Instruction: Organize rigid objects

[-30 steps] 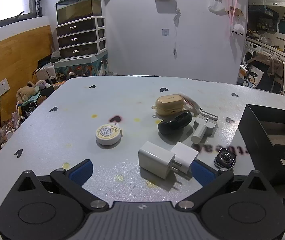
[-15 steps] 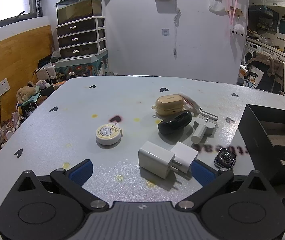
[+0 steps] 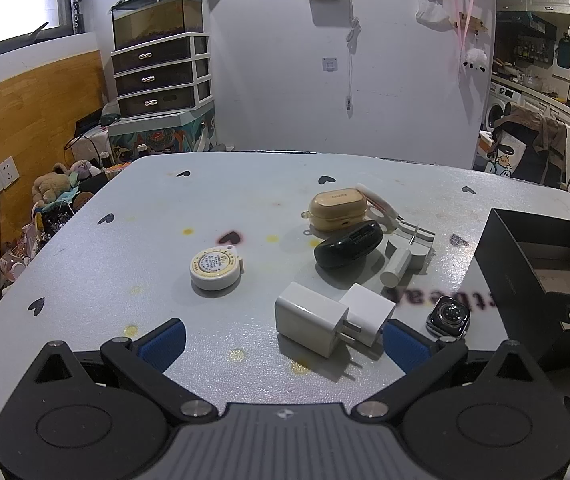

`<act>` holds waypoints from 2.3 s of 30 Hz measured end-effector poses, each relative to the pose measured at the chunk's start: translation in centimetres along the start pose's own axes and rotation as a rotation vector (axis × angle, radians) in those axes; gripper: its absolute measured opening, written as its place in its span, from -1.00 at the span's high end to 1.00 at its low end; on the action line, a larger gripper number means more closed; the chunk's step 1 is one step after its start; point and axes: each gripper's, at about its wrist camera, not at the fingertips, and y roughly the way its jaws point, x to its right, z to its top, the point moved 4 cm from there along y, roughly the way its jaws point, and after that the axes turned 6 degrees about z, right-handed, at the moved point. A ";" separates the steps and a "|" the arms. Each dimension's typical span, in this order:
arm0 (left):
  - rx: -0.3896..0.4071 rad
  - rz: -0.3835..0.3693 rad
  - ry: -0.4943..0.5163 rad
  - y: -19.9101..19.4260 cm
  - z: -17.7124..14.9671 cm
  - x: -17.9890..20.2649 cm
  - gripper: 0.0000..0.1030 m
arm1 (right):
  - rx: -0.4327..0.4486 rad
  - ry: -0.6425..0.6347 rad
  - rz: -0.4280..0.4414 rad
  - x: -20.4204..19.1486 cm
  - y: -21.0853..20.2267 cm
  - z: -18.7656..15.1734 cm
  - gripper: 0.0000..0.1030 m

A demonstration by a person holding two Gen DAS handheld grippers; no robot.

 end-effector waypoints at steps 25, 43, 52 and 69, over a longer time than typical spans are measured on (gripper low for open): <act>0.001 -0.001 0.000 0.1 0.0 0.3 -1.00 | 0.000 -0.001 0.001 0.0 -0.1 -0.1 -1.00; 0.045 0.013 -0.012 -0.3 0.5 0.6 -1.00 | 0.090 0.019 0.001 2.0 -2.1 0.8 -1.00; 0.032 0.008 -0.026 -0.7 0.8 0.7 -1.00 | 0.193 0.152 -0.052 9.1 -3.4 1.0 -1.00; -0.024 -0.026 -0.047 1.2 0.3 2.4 -1.00 | -0.073 0.255 -0.102 19.2 -1.4 -3.0 -0.11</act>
